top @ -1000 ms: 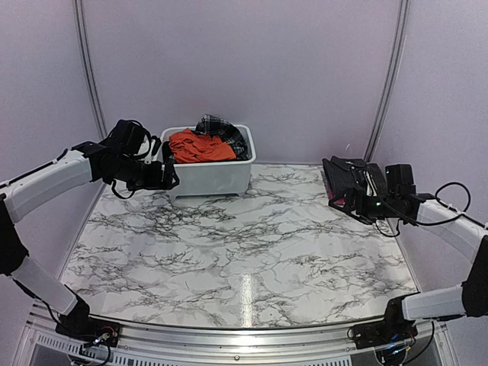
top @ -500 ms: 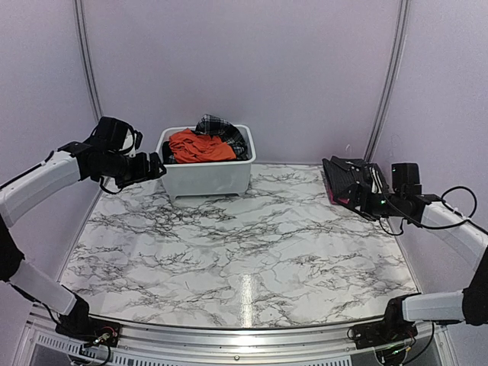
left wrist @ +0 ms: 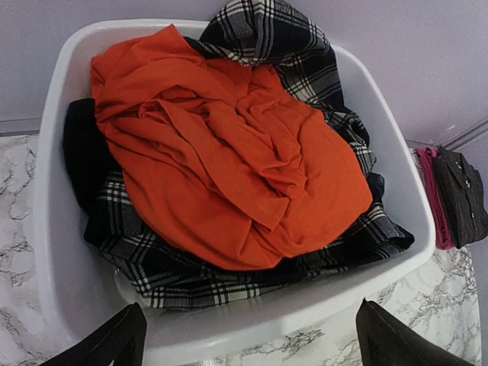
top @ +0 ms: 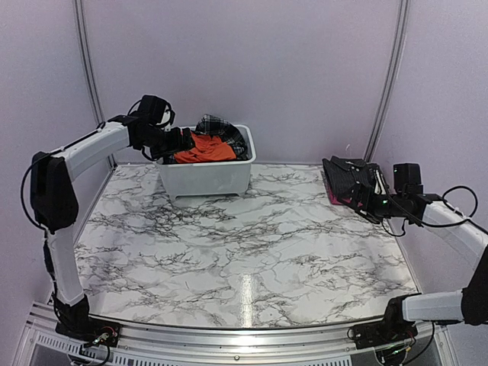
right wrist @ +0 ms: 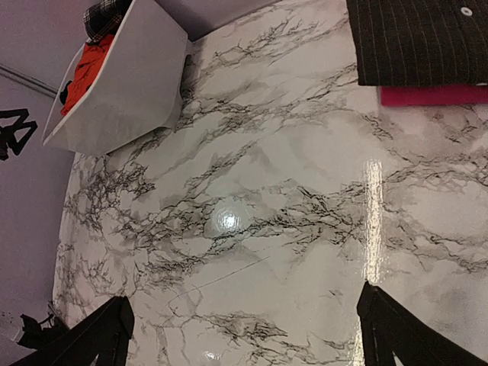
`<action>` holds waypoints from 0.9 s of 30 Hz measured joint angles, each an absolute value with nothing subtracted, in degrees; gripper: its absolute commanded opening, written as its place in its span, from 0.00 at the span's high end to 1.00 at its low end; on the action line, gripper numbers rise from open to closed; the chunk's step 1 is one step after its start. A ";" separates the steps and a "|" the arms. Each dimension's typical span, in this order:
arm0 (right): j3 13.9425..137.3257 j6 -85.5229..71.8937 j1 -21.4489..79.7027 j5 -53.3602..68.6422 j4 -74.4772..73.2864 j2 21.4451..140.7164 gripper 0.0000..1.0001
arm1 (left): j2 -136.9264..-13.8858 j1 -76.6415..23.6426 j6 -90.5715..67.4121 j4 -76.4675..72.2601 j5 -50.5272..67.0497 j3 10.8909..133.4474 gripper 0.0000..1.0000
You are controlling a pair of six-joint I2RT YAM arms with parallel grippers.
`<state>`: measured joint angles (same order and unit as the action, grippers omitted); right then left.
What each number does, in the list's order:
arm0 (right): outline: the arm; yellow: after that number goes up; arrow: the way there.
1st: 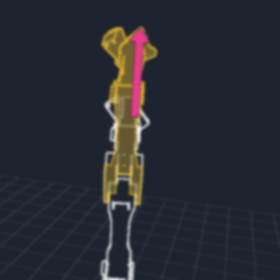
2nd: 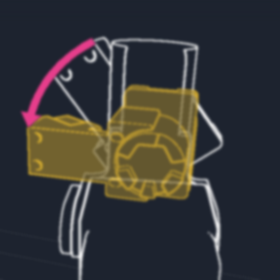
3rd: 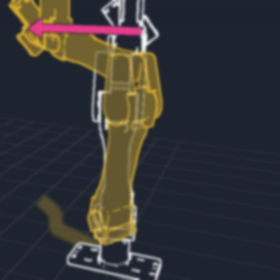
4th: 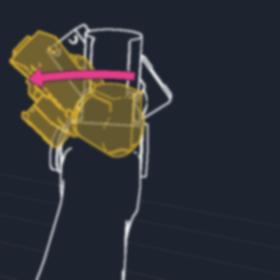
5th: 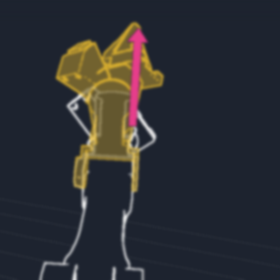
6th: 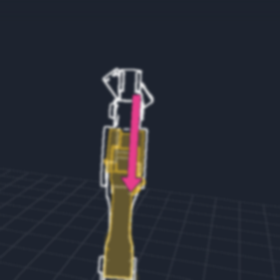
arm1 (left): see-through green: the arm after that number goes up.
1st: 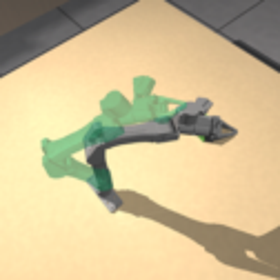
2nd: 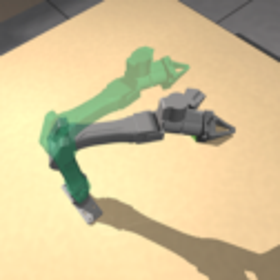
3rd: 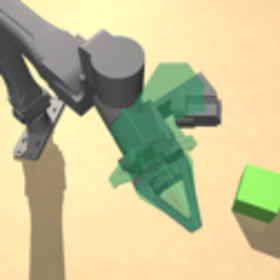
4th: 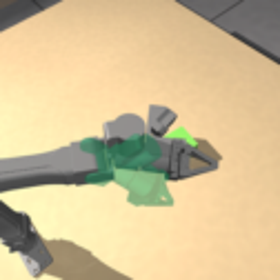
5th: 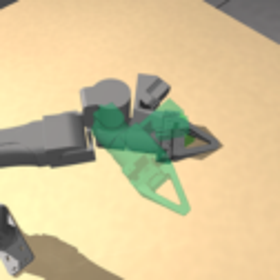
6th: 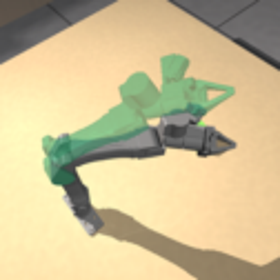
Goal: Fold and stack the mixed laundry pile
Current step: Pick up the crumpled T-shirt from the bin.
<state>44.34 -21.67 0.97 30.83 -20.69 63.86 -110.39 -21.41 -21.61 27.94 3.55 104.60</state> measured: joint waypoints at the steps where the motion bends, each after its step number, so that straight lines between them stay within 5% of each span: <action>1: 44.51 -21.91 0.95 30.55 -21.08 63.90 0.02 | -112.60 -21.52 -21.56 28.16 3.55 106.59 0.01; 9: 45.12 -22.50 0.95 28.53 -21.91 63.48 0.02 | -130.21 -22.39 -21.30 29.74 3.31 124.36 0.10; 21: 46.06 -20.49 -0.80 30.98 -23.73 64.66 0.01 | -139.04 -21.50 -23.73 31.57 3.11 134.21 0.93; 27: 46.44 -19.84 -0.84 32.32 -23.79 66.22 0.02 | -135.17 -21.32 -25.91 31.66 4.03 135.11 1.00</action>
<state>46.44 -19.84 -0.84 32.32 -23.79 66.22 -135.17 -21.32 -25.91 31.66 4.03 135.11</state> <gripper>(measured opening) 0.986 0.022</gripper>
